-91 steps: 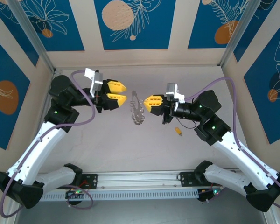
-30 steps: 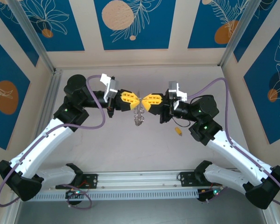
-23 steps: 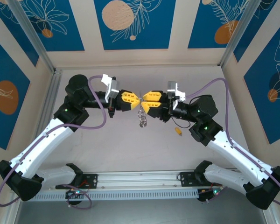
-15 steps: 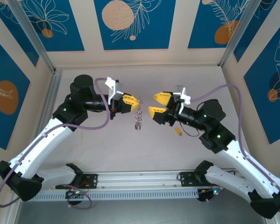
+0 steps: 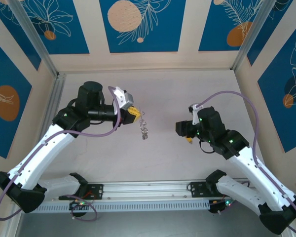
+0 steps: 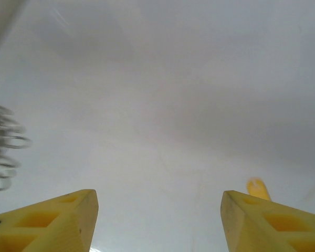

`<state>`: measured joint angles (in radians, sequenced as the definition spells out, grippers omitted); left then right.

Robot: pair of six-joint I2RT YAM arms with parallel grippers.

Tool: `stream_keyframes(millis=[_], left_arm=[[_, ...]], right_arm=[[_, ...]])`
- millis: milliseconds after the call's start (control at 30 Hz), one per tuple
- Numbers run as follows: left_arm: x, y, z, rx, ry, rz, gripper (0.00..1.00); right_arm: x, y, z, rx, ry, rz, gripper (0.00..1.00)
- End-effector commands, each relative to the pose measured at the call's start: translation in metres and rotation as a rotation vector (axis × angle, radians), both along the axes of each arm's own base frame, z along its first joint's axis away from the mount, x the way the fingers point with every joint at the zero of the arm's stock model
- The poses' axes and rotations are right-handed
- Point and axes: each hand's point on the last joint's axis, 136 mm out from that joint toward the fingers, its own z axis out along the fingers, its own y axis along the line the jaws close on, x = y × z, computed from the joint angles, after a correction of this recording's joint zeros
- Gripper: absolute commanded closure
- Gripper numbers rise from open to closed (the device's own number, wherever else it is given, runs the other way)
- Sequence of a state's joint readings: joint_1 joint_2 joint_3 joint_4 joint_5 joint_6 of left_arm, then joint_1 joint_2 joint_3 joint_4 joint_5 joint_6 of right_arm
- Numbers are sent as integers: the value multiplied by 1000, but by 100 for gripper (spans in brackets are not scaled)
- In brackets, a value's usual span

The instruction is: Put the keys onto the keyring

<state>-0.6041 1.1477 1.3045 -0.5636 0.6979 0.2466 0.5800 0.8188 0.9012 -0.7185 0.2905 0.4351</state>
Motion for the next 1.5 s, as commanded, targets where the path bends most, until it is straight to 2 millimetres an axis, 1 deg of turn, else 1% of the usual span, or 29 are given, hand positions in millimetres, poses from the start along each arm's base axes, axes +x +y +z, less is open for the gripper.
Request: stream_keyframes(millis=[0,67,200,267,333,400,433,467,567,667,733,833,967,1067,1333,1467], left_arm=[[-4,8,-7,32,-10,11,100],[-5,7,-17,19,22,14,100],[-2,2,-31,-39,94,37,100],[-2,1,-35,-67,127,51,100],[-2,1,-37,-80,143,62,100],[-2,2,-35,-85,149,68,100],[-3,2,-33,-90,151,67,100],[-3,2,-30,-97,150,64,100],[-9,5,-23,-119,141,45,100],[-7,10,-19,-141,143,45,100],[-4,10,-18,-163,174,40,100],[-1,11,-15,-191,198,33,100],[3,13,-12,-220,207,35,100],[5,14,-11,-236,216,35,100],[8,18,-8,-263,223,39,100],[8,17,-7,-272,230,33,100]], right_arm=[[-13,-25,-42,-69,162,-134,36],[-12,-31,-61,-73,210,-177,36],[-10,-45,-98,-51,309,-257,37],[-6,-50,-108,-33,335,-301,37],[2,-51,-107,44,365,-338,38],[10,-54,-108,98,374,-375,40],[12,-60,-114,91,388,-404,40],[12,-64,-120,82,413,-423,41],[9,-67,-135,54,462,-429,43],[4,-68,-152,26,517,-436,45],[1,-67,-160,-1,539,-433,47],[2,-69,-166,-54,551,-441,50],[8,-64,-176,-71,584,-430,53],[13,-62,-179,-91,600,-424,54],[14,-65,-186,-124,639,-443,54],[15,-65,-188,-136,654,-444,60]])
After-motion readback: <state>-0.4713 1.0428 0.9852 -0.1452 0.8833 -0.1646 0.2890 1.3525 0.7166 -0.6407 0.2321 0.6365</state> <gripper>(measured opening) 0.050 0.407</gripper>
